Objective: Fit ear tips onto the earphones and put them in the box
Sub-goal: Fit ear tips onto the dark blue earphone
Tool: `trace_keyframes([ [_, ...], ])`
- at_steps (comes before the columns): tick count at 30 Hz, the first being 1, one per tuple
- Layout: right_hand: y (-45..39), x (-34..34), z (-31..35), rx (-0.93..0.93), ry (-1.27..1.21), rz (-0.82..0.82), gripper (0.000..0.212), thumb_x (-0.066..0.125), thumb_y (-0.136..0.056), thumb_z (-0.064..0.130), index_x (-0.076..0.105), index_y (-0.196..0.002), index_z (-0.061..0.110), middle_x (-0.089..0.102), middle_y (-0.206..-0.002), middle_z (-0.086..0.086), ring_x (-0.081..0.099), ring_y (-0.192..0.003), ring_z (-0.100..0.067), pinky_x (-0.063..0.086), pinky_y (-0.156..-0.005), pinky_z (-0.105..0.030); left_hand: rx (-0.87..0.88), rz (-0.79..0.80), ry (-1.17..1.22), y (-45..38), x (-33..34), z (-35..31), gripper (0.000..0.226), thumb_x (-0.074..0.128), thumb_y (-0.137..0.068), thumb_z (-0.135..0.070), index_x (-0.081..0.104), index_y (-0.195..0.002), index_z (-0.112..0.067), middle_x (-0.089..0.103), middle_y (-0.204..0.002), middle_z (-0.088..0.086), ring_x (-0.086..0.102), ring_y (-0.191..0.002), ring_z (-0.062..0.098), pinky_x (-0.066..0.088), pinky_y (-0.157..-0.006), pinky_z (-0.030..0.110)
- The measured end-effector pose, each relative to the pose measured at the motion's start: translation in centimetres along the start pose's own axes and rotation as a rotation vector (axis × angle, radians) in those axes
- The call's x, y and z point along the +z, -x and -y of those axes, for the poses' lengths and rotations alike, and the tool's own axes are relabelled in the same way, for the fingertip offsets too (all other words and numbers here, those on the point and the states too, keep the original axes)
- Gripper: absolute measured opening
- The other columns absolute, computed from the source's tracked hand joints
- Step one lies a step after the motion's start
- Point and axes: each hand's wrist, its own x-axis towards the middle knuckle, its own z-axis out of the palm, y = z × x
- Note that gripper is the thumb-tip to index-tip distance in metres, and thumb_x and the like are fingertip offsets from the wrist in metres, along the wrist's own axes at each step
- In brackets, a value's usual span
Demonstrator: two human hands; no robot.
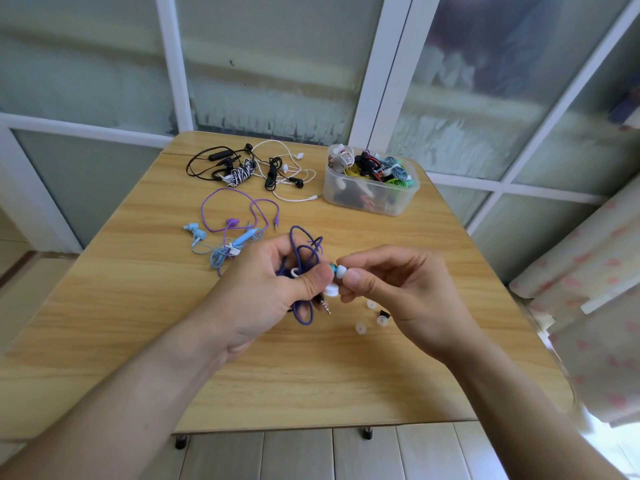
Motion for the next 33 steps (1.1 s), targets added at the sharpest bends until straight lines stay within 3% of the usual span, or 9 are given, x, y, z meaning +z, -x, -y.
trace_keyframes([
  [5,0.12,-0.45,0.04,0.087,-0.019,0.106,0.01,0.07,-0.075,0.007,0.073,-0.085,0.005,0.074,-0.074,-0.009,0.066,-0.064,-0.018,0.052,-0.064,-0.022,-0.052,0.061,-0.031,0.06,-0.24,0.17,0.018,0.065,-0.084,0.001,0.052,-0.074,-0.007,0.059,-0.063,0.005,0.057,-0.054,0.021,0.042,-0.043,0.023],
  [12,0.35,-0.64,0.23,0.062,0.013,0.119,0.012,0.071,-0.075,0.006,0.073,-0.085,-0.001,0.072,-0.067,-0.006,0.065,-0.06,-0.016,0.049,-0.058,-0.017,-0.086,0.125,-0.036,0.28,-0.05,-0.43,0.022,0.069,-0.069,-0.02,0.051,-0.071,-0.007,0.058,-0.068,0.01,0.056,-0.052,0.021,0.042,-0.045,0.025],
  [16,0.3,-0.62,0.09,0.052,0.011,0.106,0.013,0.071,-0.074,0.006,0.073,-0.085,0.0,0.072,-0.068,-0.008,0.064,-0.06,-0.017,0.048,-0.056,-0.016,-0.038,0.084,-0.104,0.2,0.0,-0.37,0.023,0.068,-0.082,-0.005,0.049,-0.07,-0.008,0.059,-0.07,0.015,0.056,-0.051,0.021,0.043,-0.046,0.027],
  [22,0.03,-0.47,-0.49,0.045,-0.009,0.105,0.01,0.074,-0.076,0.011,0.076,-0.084,0.008,0.072,-0.071,-0.01,0.065,-0.065,-0.023,0.056,-0.069,-0.029,-0.031,0.037,-0.098,0.23,0.12,-0.14,0.025,0.065,-0.084,0.004,0.048,-0.07,-0.009,0.06,-0.059,-0.001,0.056,-0.05,0.017,0.043,-0.044,0.022],
  [26,-0.01,-0.7,-0.33,0.026,0.001,0.126,0.012,0.072,-0.076,0.007,0.074,-0.087,0.003,0.073,-0.072,-0.008,0.066,-0.064,-0.02,0.052,-0.063,-0.023,-0.096,0.059,0.014,0.39,0.21,-0.24,0.033,0.064,-0.084,-0.001,0.057,-0.06,-0.022,0.061,-0.062,0.003,0.057,-0.051,0.019,0.042,-0.043,0.02],
  [33,0.17,-0.95,0.19,0.005,0.059,0.175,0.01,0.07,-0.076,0.002,0.071,-0.085,0.0,0.071,-0.067,-0.002,0.064,-0.06,-0.012,0.046,-0.055,-0.013,-0.173,0.14,0.024,0.45,0.02,-0.3,0.017,0.066,-0.076,-0.015,0.05,-0.071,-0.01,0.064,-0.061,0.003,0.057,-0.053,0.019,0.042,-0.046,0.02],
])
